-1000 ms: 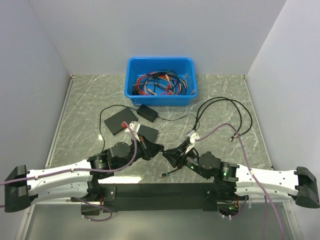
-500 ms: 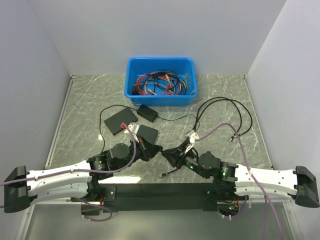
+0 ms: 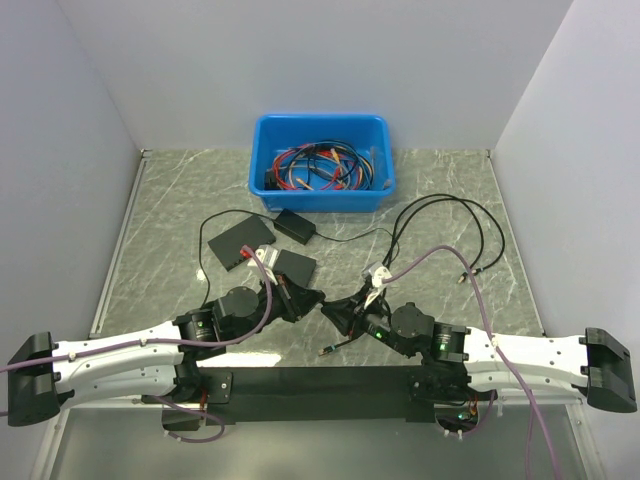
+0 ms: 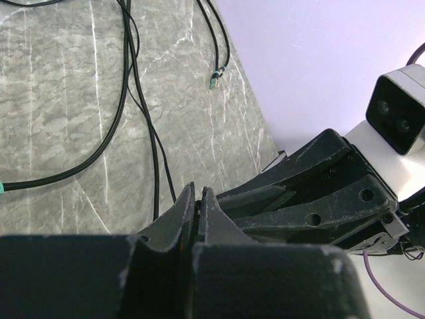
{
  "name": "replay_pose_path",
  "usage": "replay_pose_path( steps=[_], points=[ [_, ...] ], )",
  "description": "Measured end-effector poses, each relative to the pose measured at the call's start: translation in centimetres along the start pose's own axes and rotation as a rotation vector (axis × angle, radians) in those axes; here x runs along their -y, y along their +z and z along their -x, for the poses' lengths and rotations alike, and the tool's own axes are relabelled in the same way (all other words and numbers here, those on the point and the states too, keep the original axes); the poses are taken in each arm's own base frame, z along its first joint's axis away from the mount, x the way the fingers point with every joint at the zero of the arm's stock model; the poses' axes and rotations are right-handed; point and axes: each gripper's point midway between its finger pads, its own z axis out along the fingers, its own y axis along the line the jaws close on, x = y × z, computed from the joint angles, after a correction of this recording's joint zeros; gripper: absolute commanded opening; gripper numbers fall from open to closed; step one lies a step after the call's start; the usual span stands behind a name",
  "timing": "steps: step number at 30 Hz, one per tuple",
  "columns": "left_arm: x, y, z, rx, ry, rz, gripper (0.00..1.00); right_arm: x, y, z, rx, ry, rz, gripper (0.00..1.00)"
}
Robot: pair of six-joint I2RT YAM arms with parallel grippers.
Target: Insert the plug into the switch port
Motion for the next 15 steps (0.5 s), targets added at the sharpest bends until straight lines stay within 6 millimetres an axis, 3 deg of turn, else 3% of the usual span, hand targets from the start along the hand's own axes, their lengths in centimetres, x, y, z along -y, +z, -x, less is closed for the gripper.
replay_pose_path(
  steps=[15],
  points=[
    [-0.23, 0.00, -0.04, 0.000, 0.003, 0.010, 0.01, -0.45, 0.18, 0.80, 0.019, 0.000, 0.010, 0.27]
  ],
)
